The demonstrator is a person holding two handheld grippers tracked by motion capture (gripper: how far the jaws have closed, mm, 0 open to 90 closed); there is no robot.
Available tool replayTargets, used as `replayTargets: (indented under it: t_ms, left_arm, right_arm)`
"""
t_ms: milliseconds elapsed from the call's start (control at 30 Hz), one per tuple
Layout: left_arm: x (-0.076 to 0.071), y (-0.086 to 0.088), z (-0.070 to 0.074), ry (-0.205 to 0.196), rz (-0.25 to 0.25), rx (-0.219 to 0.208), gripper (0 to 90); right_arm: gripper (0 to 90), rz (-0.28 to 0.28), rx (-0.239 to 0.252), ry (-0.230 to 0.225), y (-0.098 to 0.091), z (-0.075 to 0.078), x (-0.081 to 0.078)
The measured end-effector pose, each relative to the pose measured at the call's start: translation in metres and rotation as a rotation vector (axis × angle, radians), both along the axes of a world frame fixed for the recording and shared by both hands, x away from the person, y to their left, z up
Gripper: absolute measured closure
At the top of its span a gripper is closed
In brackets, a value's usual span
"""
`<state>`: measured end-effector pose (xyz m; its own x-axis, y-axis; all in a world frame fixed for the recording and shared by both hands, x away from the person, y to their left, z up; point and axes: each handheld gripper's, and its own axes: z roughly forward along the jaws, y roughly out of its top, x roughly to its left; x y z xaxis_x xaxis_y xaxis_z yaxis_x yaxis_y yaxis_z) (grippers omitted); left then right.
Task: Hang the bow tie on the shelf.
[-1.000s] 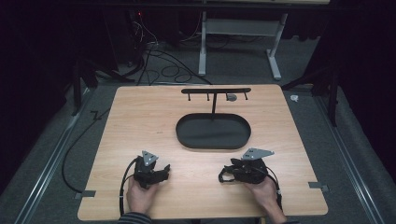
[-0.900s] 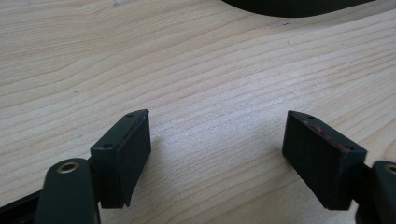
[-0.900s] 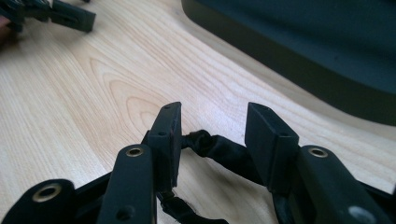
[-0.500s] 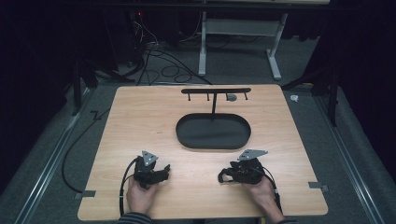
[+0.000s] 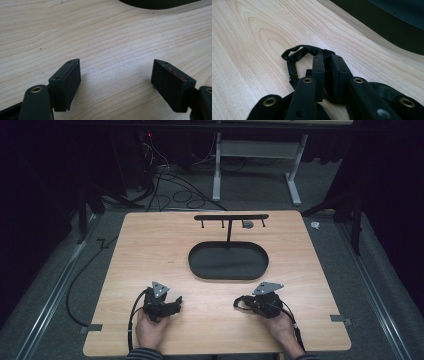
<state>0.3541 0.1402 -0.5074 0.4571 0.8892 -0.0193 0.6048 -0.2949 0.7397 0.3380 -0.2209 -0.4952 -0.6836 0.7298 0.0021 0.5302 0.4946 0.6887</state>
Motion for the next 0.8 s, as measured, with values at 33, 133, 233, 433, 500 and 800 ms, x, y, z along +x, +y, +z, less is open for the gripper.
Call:
replayTargets:
  t_ms: [33,133,233,433,500,800]
  left_arm:
    - [0.000,0.000,0.000,0.000,0.000,0.002,24.2]
    - [0.000,0.000,0.000,0.000,-0.001,0.002,24.2]
    - [0.000,0.000,0.000,0.000,-0.001,0.001,24.2]
    - [0.000,0.000,0.000,0.000,-0.001,0.001,24.2]
    - [0.000,0.000,0.000,0.000,-0.001,0.001,24.2]
    - [0.000,0.000,0.000,0.001,-0.001,0.001,24.1]
  right_arm:
    - [85.0,-0.001,-0.001,-0.005,0.000,0.000,0.000]
    - [85.6,-0.011,0.014,-0.014,-0.003,0.001,-0.001]
    - [85.8,-0.040,0.056,-0.025,-0.008,0.004,-0.003]
    - [85.9,-0.070,0.100,-0.046,-0.019,0.016,-0.002]
    - [86.0,-0.078,0.112,-0.058,-0.023,0.022,-0.002]
    - [85.8,-0.122,0.144,-0.113,-0.036,0.042,-0.001]
